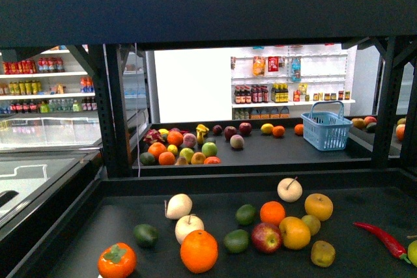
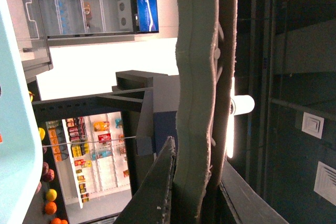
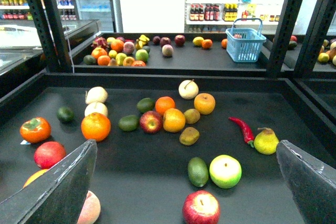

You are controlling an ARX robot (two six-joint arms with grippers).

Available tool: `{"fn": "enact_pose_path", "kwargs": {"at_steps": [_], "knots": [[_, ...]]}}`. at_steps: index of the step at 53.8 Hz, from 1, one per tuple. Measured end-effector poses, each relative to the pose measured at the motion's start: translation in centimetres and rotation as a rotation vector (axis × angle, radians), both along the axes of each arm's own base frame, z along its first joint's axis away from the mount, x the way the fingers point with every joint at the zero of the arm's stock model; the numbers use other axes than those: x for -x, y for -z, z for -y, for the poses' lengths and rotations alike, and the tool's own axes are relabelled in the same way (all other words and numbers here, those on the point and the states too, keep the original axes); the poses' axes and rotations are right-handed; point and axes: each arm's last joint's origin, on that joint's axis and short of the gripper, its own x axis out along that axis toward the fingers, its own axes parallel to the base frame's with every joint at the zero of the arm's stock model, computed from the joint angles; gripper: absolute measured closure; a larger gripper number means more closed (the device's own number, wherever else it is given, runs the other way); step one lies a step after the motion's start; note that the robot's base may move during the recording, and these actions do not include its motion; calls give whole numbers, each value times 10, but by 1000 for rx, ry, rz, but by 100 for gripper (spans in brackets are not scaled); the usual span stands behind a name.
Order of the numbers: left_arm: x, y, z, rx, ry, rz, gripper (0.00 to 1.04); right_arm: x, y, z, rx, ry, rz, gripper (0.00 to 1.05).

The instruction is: Pick lemon from shelf

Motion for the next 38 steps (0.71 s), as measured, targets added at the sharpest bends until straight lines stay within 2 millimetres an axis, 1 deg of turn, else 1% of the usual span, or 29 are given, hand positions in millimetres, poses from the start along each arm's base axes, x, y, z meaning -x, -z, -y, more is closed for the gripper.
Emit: {"fn": "enact_pose_path", "kwargs": {"at_steps": [15, 27, 38], "knots": [[-17, 14, -12, 20, 55, -10, 93, 0, 0, 0, 0, 0, 0, 2], [-18, 25, -20, 18, 54, -24, 93, 0, 0, 0, 0, 0, 0, 2], [-20, 38, -23, 15, 54, -40, 93, 0, 0, 0, 0, 0, 0, 2]]}}
